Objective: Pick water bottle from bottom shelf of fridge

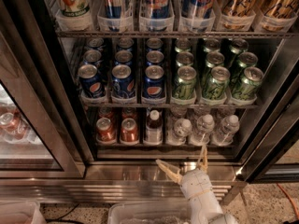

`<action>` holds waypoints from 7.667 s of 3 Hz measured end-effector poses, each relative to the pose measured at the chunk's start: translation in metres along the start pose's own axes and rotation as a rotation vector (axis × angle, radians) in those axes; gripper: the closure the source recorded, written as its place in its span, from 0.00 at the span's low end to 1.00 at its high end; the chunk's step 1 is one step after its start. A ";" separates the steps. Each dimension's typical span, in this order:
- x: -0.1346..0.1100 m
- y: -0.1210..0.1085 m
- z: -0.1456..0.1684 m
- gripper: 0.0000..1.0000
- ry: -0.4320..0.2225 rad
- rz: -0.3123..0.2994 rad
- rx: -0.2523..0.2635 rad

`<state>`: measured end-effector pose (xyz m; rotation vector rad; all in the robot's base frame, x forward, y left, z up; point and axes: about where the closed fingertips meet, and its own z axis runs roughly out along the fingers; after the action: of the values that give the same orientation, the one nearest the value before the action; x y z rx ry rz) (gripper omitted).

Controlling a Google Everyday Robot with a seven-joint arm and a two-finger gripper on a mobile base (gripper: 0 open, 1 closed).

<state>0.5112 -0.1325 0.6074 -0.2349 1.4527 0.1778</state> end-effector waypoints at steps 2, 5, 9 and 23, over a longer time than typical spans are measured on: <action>0.000 0.000 0.000 0.21 0.000 -0.001 0.000; 0.009 -0.006 0.014 0.28 0.018 -0.006 0.019; -0.003 -0.006 0.071 0.28 -0.001 0.011 0.009; -0.041 -0.001 0.060 1.00 -0.132 -0.087 0.015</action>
Offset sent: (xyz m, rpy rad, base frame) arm 0.0000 0.0000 0.0000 0.0000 0.0000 0.0000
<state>0.5648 -0.1168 0.6543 -0.2683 1.3103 0.1097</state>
